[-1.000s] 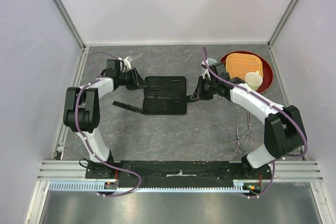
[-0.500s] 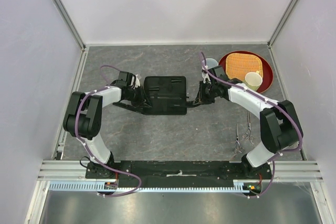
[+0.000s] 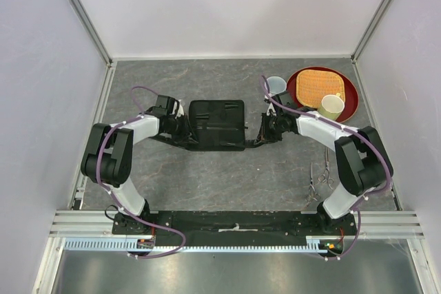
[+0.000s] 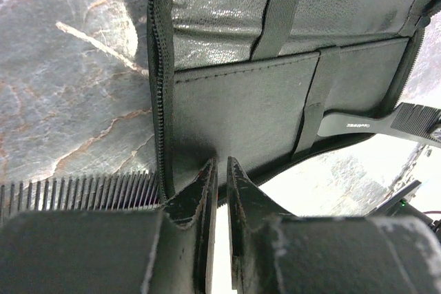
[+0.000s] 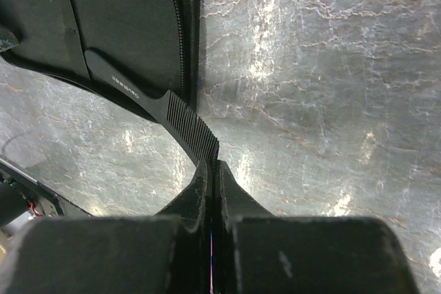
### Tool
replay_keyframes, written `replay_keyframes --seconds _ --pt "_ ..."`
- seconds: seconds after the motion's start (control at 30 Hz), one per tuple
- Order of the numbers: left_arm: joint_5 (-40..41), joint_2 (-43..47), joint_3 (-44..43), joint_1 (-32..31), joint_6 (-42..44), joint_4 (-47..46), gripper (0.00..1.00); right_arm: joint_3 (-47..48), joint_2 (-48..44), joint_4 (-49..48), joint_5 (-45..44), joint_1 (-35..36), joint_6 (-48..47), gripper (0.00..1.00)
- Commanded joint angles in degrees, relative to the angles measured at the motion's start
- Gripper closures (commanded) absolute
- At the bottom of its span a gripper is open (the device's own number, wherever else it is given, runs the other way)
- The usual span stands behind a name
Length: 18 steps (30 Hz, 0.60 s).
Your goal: Sort the hair-cutting tools
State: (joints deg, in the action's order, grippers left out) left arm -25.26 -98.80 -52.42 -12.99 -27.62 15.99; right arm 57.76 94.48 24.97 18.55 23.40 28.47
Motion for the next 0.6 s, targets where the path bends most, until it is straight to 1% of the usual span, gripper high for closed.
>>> replay_keyframes --seconds 0.0,0.23,0.33,0.43,0.57 --pt "3.1 2.5 1.3 -0.5 -0.5 1.7 0.83 -1.9 3.3 -1.3 -1.1 0.3 -1.2 1.00" --pt "2.7 3.1 1.5 -0.8 -0.2 2.2 0.83 -0.7 5.7 -5.7 0.3 0.3 -0.2 1.00" --pt "2.6 3.3 1.5 -0.8 -0.1 2.6 0.86 0.8 6.5 -6.6 1.2 0.4 0.1 1.00" --pt "2.7 3.5 1.5 -0.8 0.2 2.9 0.89 2.5 7.2 -7.3 2.5 0.9 0.0 1.00" --pt "3.2 4.0 1.7 -0.9 0.5 3.2 0.97 3.9 8.4 -7.8 3.8 1.8 0.3 1.00"
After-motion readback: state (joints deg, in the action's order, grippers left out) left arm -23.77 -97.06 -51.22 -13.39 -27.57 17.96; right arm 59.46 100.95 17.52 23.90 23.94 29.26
